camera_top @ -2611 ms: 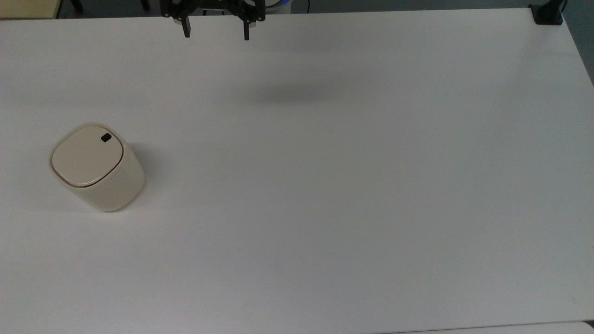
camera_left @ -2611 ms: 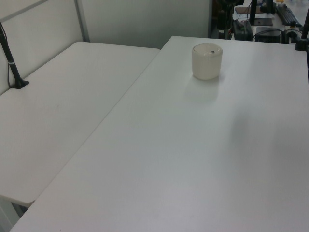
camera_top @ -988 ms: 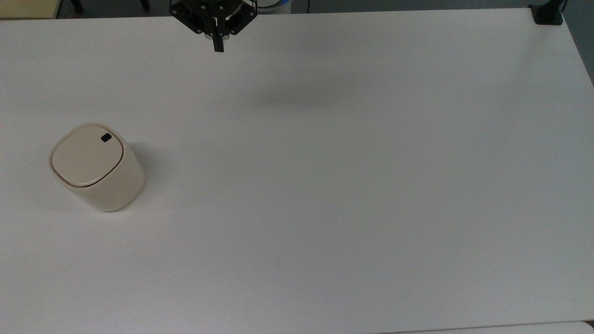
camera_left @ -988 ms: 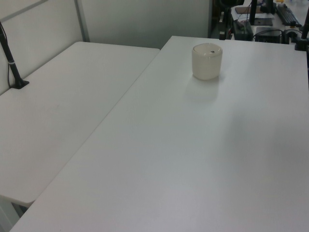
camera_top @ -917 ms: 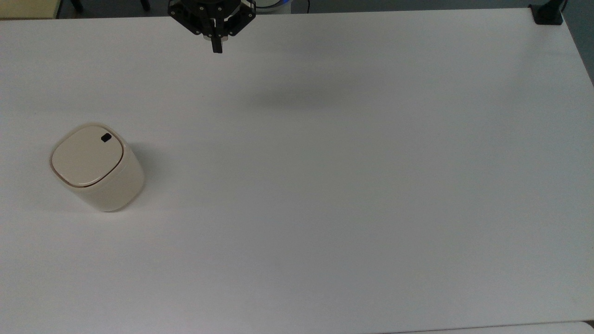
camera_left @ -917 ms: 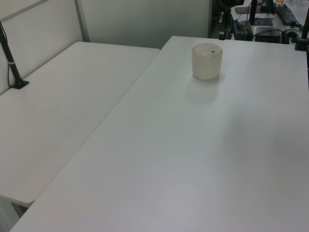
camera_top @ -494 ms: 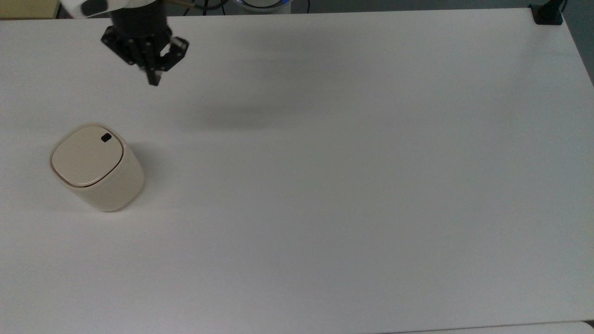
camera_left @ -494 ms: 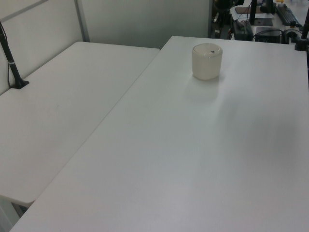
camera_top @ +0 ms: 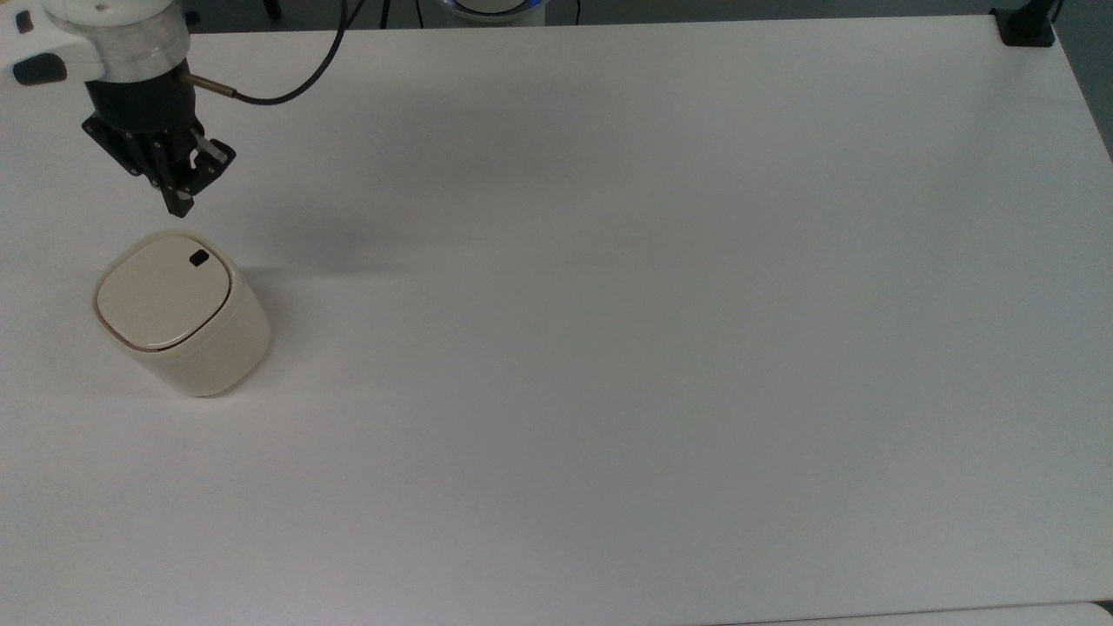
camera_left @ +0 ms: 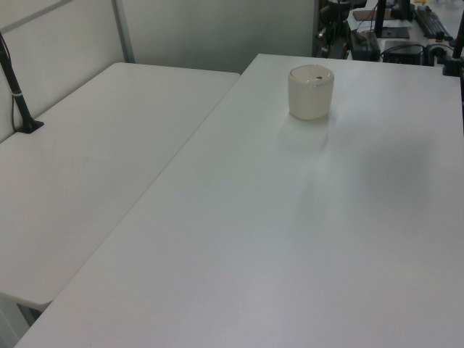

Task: Open the trash bin
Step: 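Move the closed gripper over the cream bin's lid button, then press down on the bin's lid button with the gripper fingertips, then lift the gripper up and away from the bin as the lid pops open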

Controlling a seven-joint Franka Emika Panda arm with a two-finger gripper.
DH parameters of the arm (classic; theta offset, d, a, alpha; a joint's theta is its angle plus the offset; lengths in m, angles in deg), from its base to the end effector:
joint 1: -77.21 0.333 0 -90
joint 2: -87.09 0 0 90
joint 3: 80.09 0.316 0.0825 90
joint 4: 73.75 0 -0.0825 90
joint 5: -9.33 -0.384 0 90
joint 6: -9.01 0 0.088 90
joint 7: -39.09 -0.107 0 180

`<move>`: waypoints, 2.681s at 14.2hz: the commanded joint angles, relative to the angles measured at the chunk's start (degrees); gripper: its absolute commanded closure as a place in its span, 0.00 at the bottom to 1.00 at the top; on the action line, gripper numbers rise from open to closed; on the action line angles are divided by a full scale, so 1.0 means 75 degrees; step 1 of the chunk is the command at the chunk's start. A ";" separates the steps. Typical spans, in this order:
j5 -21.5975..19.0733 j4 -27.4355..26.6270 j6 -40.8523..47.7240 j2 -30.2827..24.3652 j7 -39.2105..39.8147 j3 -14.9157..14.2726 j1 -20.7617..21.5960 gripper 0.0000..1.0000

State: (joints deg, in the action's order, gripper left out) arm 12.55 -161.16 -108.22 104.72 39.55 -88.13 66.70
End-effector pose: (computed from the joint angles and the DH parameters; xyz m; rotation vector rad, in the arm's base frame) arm 0.6424 -0.2065 0.5052 2.9686 -0.4249 0.2966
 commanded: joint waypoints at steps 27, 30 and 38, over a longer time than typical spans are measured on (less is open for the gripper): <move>0.0110 0.0288 0.2586 -0.1002 -0.0179 0.0123 0.1951 0.97; 0.0121 0.0078 0.2962 -0.1459 -0.0155 0.0111 0.2384 0.97; 0.0192 -0.0239 0.3091 -0.1753 -0.0249 0.0111 0.2620 0.01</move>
State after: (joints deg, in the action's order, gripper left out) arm 12.71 -160.94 -85.80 93.17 38.68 -86.77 85.59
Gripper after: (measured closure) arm 0.568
